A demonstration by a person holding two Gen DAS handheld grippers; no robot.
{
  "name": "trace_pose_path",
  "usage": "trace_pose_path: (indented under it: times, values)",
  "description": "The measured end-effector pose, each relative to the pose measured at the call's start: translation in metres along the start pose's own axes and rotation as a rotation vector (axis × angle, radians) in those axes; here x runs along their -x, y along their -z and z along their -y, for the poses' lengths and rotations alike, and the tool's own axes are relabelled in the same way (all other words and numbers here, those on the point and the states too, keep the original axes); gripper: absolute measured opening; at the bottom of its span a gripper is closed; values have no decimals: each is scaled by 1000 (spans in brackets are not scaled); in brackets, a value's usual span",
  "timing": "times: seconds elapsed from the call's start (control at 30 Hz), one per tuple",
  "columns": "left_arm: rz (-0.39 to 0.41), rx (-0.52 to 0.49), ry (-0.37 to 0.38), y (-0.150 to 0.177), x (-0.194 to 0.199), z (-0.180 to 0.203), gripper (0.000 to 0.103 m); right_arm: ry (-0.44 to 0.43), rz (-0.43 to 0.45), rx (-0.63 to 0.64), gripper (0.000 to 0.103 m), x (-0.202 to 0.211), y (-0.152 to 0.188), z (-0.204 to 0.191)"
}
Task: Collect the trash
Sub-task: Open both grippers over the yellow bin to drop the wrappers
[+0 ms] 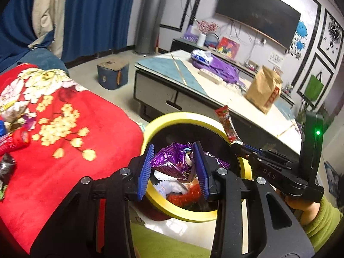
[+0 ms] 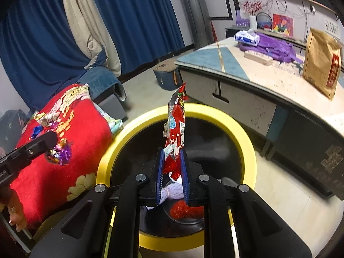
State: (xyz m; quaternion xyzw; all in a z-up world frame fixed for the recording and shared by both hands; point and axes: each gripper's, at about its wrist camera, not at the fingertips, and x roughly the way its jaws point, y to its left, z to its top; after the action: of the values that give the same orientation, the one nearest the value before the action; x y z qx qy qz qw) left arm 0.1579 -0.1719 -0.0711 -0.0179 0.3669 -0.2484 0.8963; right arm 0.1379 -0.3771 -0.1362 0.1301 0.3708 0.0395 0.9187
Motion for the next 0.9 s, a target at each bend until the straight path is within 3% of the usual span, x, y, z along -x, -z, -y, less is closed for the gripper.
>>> trace_pose_path:
  times: [0.37, 0.53, 0.63, 0.87, 0.9]
  values:
    - [-74, -36, 14, -1, -29, 8, 35, -6, -28, -44, 20, -6, 5, 10]
    - [-98, -24, 40, -4, -36, 8, 42, -13, -31, -100, 36, -6, 5, 20]
    - [-99, -14, 58, -3, -35, 6, 54, -3, -22, -119, 45, -4, 5, 23]
    - [-66, 31, 41, -4, -24, -2, 91, 13, 3, -126, 53, 0, 2, 23]
    - [-57, 37, 31, -4, -21, -4, 92, 14, 8, -122, 54, 1, 2, 22]
